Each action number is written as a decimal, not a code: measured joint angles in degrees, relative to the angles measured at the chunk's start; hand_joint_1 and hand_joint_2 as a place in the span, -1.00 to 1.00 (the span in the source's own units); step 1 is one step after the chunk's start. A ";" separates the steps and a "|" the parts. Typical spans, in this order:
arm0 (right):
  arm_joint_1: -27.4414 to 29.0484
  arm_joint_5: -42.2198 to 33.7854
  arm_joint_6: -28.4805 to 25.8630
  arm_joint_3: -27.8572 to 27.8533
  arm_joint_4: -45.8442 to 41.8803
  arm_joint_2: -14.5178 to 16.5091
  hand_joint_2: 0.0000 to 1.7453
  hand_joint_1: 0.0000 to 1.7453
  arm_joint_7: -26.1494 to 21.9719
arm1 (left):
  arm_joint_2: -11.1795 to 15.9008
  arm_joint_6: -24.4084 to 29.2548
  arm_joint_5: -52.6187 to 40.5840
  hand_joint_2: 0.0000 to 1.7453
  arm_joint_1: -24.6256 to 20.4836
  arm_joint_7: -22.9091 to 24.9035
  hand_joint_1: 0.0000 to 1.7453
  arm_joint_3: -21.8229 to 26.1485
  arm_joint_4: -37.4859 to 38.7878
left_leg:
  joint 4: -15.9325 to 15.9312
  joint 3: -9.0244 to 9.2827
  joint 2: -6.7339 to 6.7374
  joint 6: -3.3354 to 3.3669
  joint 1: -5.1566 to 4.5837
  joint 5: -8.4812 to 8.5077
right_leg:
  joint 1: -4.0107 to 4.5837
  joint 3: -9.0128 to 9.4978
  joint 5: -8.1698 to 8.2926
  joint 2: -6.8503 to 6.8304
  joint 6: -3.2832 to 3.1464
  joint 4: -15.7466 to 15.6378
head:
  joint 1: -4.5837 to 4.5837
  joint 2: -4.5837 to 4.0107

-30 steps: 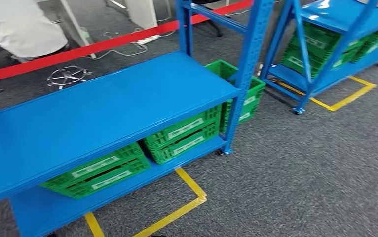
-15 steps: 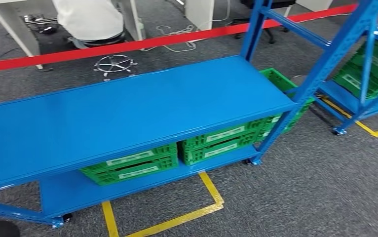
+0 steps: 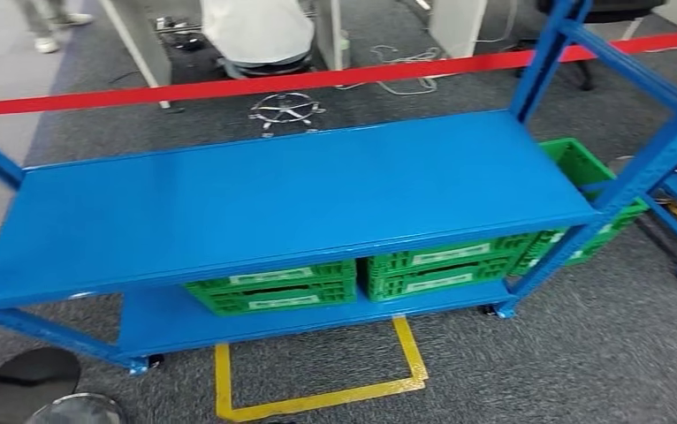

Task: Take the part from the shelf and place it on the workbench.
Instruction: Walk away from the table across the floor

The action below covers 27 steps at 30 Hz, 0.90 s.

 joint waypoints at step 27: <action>-0.56 0.07 0.09 0.23 0.47 0.00 -1.00 -1.00 0.11 | 0.07 -0.06 0.02 -1.00 -0.15 -0.15 -1.00 -1.34 -0.03 | -10.60 5.44 -2.49 0.42 0.05 3.58 | -0.42 -0.96 0.56 3.35 0.62 0.89 | 0.18 0.00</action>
